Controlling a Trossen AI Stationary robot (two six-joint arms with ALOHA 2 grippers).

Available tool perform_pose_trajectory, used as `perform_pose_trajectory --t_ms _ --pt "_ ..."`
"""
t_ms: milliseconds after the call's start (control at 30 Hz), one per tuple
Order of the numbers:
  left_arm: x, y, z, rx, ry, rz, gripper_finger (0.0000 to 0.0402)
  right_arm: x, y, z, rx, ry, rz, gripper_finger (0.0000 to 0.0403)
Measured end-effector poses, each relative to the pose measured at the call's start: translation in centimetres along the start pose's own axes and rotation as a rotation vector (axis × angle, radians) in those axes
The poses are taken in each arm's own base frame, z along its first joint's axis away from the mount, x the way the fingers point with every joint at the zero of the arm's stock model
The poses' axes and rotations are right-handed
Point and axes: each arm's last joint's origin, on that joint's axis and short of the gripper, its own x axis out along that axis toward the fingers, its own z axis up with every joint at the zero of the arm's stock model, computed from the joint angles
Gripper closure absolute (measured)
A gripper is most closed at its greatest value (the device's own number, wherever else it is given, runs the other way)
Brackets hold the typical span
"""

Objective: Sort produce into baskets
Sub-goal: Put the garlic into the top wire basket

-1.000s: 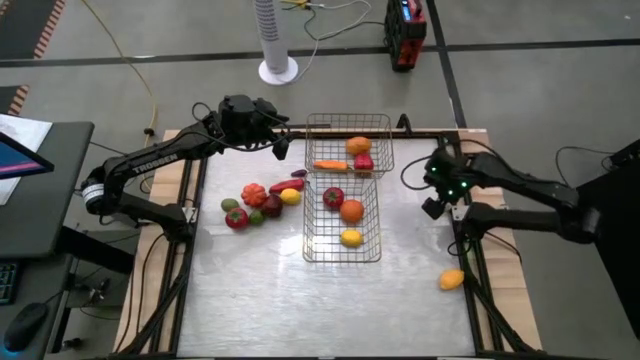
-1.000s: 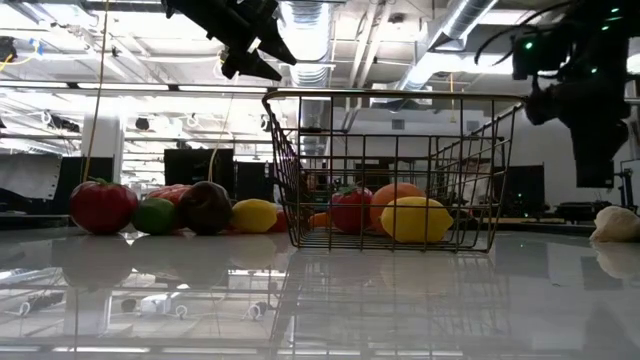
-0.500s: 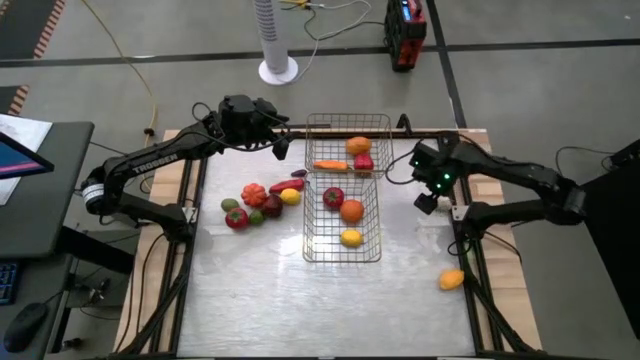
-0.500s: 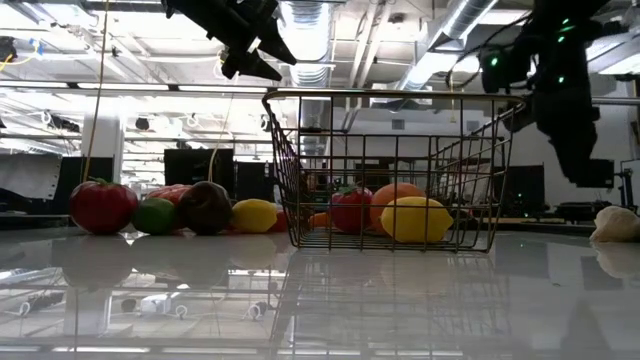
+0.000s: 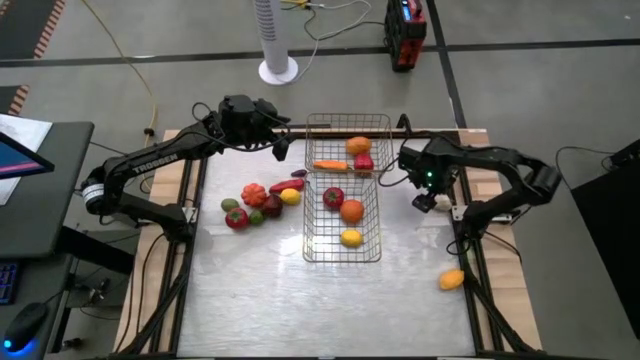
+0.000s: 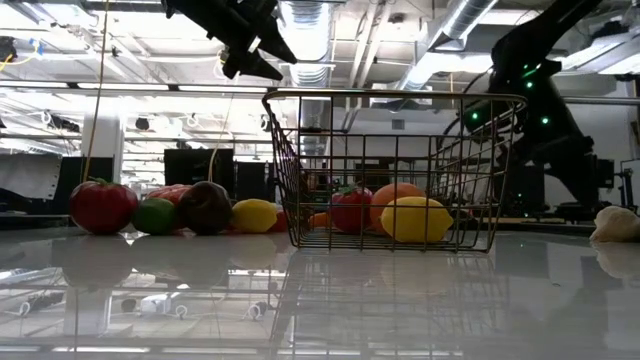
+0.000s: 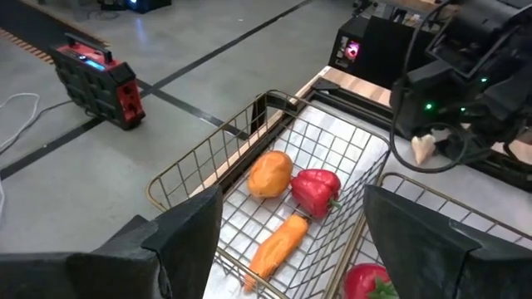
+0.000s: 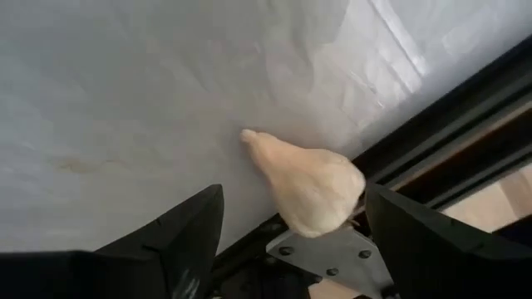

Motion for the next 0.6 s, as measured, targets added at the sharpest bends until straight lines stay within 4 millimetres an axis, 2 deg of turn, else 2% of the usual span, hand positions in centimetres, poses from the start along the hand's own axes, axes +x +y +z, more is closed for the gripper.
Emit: perform_pose_trajectory --t_ms 367,600 --pt "0.0 0.0 0.0 0.051 0.001 -0.002 0.0123 0.1 0.1 0.1 -0.009 0.005 0.007 0.0085" --pt "0.0 0.0 0.0 0.052 0.003 -0.007 0.0123 -1.2 0.7 -1.5 -0.034 -0.077 0.014 0.0085"
